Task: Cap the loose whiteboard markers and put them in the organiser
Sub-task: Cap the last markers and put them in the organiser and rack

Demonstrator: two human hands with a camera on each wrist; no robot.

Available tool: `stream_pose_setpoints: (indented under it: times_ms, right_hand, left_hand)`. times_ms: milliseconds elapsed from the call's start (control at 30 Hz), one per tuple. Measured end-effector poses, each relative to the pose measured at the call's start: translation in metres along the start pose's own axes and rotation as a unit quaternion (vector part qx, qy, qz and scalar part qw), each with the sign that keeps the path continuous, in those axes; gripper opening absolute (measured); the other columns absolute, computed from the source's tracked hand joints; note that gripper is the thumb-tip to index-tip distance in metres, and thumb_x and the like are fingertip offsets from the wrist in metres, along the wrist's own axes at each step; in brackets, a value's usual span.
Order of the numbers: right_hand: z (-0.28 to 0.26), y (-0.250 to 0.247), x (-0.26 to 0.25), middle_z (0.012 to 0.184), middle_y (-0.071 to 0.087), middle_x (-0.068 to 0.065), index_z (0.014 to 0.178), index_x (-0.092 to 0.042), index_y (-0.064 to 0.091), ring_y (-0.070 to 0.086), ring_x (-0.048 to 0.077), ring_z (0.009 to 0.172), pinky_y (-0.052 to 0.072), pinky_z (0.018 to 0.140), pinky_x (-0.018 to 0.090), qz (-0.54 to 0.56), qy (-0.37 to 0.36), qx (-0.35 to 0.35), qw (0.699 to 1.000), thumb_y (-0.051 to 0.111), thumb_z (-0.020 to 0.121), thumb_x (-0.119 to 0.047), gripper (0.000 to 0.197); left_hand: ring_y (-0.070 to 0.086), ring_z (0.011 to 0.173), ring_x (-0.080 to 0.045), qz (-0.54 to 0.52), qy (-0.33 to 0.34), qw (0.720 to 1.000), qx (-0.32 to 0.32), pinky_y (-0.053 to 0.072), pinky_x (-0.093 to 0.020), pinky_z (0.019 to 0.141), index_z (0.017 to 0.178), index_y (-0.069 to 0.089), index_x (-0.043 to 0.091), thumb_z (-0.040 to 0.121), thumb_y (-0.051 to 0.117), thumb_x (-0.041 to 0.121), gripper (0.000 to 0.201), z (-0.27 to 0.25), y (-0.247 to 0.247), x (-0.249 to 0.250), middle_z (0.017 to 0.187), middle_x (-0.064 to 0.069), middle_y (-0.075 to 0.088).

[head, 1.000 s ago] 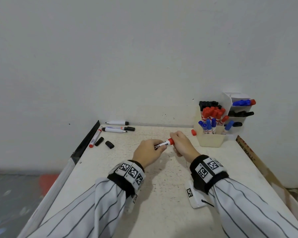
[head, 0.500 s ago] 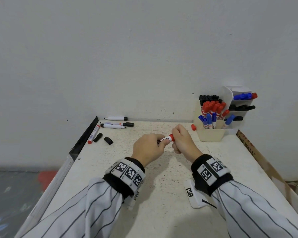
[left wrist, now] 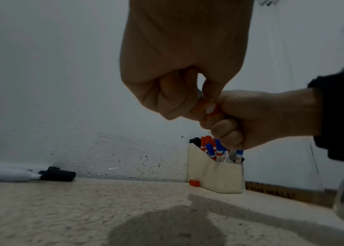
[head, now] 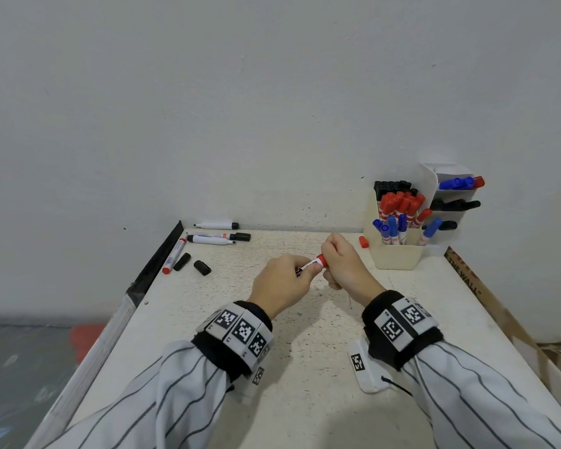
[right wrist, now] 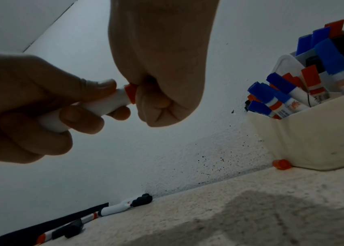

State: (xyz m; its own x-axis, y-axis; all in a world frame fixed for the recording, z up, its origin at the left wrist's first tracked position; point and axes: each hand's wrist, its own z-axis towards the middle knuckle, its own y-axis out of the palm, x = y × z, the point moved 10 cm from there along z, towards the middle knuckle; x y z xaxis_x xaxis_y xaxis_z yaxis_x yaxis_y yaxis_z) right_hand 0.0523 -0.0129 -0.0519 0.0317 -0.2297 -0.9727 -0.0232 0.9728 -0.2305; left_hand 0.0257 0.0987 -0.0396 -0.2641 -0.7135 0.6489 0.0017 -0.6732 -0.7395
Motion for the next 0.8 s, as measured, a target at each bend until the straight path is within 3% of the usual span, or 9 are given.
stream_pose_setpoints:
  times_ms: [100, 267, 333, 400, 467, 533, 667, 733, 800]
  right_hand:
    - [0.003, 0.002, 0.002, 0.061, 0.03, 0.001, 0.073, -0.016, 0.032, 0.022, 0.01, 0.04, 0.018, 0.039, 0.018, -0.029, 0.004, -0.009, 1.0, 0.029, 0.096, -0.012, 0.023]
    - [0.01, 0.006, -0.007, 0.061, 0.037, -0.001, 0.078, -0.018, 0.039, 0.03, 0.011, 0.046, 0.024, 0.042, 0.023, -0.103, -0.016, -0.028, 0.994, 0.033, 0.097, -0.022, 0.021]
    - [0.013, 0.006, -0.014, 0.064, 0.041, -0.002, 0.081, -0.017, 0.042, 0.034, 0.011, 0.052, 0.027, 0.048, 0.023, -0.142, -0.032, -0.036, 0.989, 0.036, 0.097, -0.028, 0.02]
    - [0.016, 0.007, -0.022, 0.066, 0.045, -0.003, 0.084, -0.017, 0.045, 0.036, 0.01, 0.055, 0.028, 0.05, 0.022, -0.155, -0.052, -0.041, 0.986, 0.04, 0.097, -0.03, 0.019]
    - [0.018, 0.001, -0.031, 0.068, 0.051, -0.005, 0.087, -0.015, 0.049, 0.035, 0.009, 0.055, 0.029, 0.047, 0.017, -0.148, -0.075, -0.024, 0.986, 0.045, 0.097, -0.027, 0.016]
    - [0.024, -0.014, -0.038, 0.074, 0.055, -0.004, 0.093, -0.011, 0.052, 0.035, 0.009, 0.054, 0.029, 0.043, 0.011, -0.133, -0.094, 0.013, 0.987, 0.049, 0.095, -0.023, 0.013]
    - [0.028, -0.062, -0.057, 0.086, 0.054, -0.001, 0.104, -0.012, 0.051, 0.044, 0.016, 0.061, 0.038, 0.051, 0.028, -0.121, -0.141, 0.116, 0.976, 0.054, 0.092, -0.019, 0.014]
    - [0.024, -0.089, -0.068, 0.087, 0.055, -0.001, 0.107, -0.016, 0.052, 0.049, 0.022, 0.066, 0.045, 0.059, 0.038, -0.112, -0.165, 0.159, 0.967, 0.053, 0.091, -0.015, 0.016]
    - [0.017, -0.116, -0.079, 0.085, 0.055, -0.005, 0.11, -0.017, 0.053, 0.052, 0.019, 0.069, 0.05, 0.067, 0.034, -0.104, -0.191, 0.198, 0.956, 0.053, 0.092, -0.014, 0.019]
  left_hand:
    - [0.037, 0.05, -0.008, 0.01, -0.004, 1.0, 0.002, 0.025, -0.023, 0.048, 0.083, 0.066, 0.026, 0.094, 0.046, 0.043, 0.029, 0.002, 0.001, -0.003, 0.052, 0.007, 0.041]
    - [0.042, 0.053, -0.009, -0.062, -0.002, 0.998, -0.023, 0.033, -0.024, 0.055, 0.088, 0.065, 0.026, 0.094, 0.048, 0.043, 0.025, 0.008, 0.002, -0.016, 0.058, 0.009, 0.048]
    - [0.046, 0.059, -0.009, -0.117, -0.021, 0.991, -0.065, 0.037, -0.022, 0.058, 0.095, 0.067, 0.024, 0.094, 0.047, 0.044, 0.028, 0.011, 0.004, -0.021, 0.068, 0.006, 0.056]
    - [0.053, 0.075, -0.014, -0.115, -0.052, 0.988, -0.087, 0.04, -0.022, 0.066, 0.104, 0.065, 0.019, 0.096, 0.037, 0.048, 0.041, 0.016, -0.002, -0.033, 0.087, -0.002, 0.06]
    - [0.055, 0.107, -0.021, -0.056, -0.098, 0.992, -0.056, 0.043, -0.03, 0.09, 0.124, 0.057, 0.01, 0.1, 0.031, 0.042, 0.048, 0.025, -0.022, -0.065, 0.117, -0.008, 0.06]
    - [0.047, 0.124, -0.025, 0.049, -0.182, 0.982, -0.013, 0.038, -0.036, 0.104, 0.132, 0.05, 0.009, 0.1, 0.036, 0.03, 0.04, 0.031, -0.051, -0.114, 0.136, -0.01, 0.05]
    - [0.039, 0.13, -0.027, 0.267, -0.336, 0.902, -0.047, 0.033, -0.035, 0.105, 0.135, 0.043, 0.008, 0.096, 0.042, 0.024, 0.042, 0.024, -0.091, -0.192, 0.141, -0.014, 0.039]
    - [0.045, 0.125, -0.027, 0.267, -0.368, 0.89, -0.041, 0.036, -0.032, 0.101, 0.137, 0.041, 0.009, 0.097, 0.042, 0.026, 0.044, 0.024, -0.099, -0.217, 0.136, -0.014, 0.044]
    - [0.052, 0.119, -0.029, 0.271, -0.366, 0.889, -0.04, 0.041, -0.033, 0.096, 0.147, 0.026, 0.017, 0.099, 0.037, 0.028, 0.051, 0.028, -0.101, -0.235, 0.132, -0.015, 0.051]
